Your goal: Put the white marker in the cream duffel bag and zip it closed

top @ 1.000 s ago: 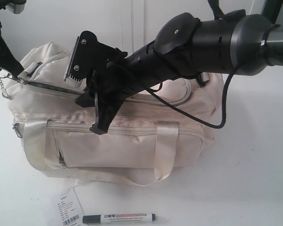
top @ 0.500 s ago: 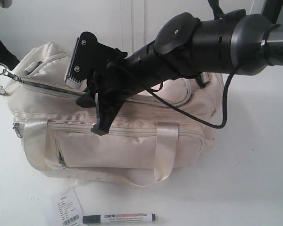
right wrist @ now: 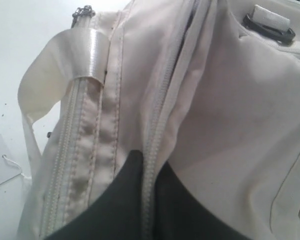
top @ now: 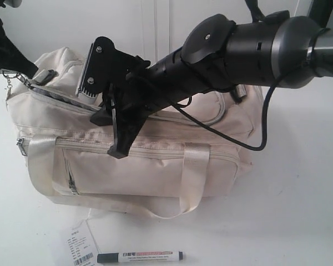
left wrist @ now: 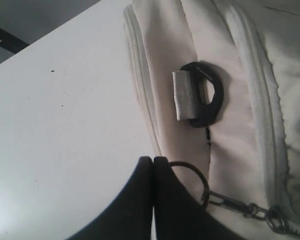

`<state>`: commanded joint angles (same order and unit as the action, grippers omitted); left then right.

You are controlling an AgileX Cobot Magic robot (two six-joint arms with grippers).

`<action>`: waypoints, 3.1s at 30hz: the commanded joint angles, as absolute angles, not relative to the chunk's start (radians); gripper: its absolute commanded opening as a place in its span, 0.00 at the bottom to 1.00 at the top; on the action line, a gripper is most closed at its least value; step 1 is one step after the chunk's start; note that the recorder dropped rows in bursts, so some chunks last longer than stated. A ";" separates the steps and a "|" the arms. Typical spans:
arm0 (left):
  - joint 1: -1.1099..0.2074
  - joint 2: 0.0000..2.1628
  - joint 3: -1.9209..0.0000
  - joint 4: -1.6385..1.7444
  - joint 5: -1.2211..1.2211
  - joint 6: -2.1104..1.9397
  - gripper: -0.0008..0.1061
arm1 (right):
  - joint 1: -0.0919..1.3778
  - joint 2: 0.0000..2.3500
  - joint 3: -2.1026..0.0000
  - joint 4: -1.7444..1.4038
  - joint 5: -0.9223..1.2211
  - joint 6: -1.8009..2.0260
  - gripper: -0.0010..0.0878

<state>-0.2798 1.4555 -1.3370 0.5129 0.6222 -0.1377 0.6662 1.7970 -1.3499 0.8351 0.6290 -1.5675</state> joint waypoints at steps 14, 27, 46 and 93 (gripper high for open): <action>-0.280 1.438 -1.339 0.458 0.760 -0.215 0.63 | 0.666 1.797 -1.350 0.835 0.597 -1.568 0.01; -0.280 1.283 -1.337 0.271 0.947 -0.123 0.57 | 0.666 1.797 -1.350 0.835 0.598 -1.563 0.01; -0.280 1.016 -0.920 -0.105 0.579 -0.225 0.01 | 0.666 1.797 -1.350 0.835 0.583 -1.456 0.01; -0.280 1.180 -0.649 -0.362 0.117 -0.814 0.38 | 0.666 1.797 -1.350 0.835 0.583 -1.428 0.01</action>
<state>-0.2798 1.1796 -0.6486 -0.3622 0.1169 -0.8139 0.6662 1.7970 -1.3499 0.8347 0.5833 -1.4282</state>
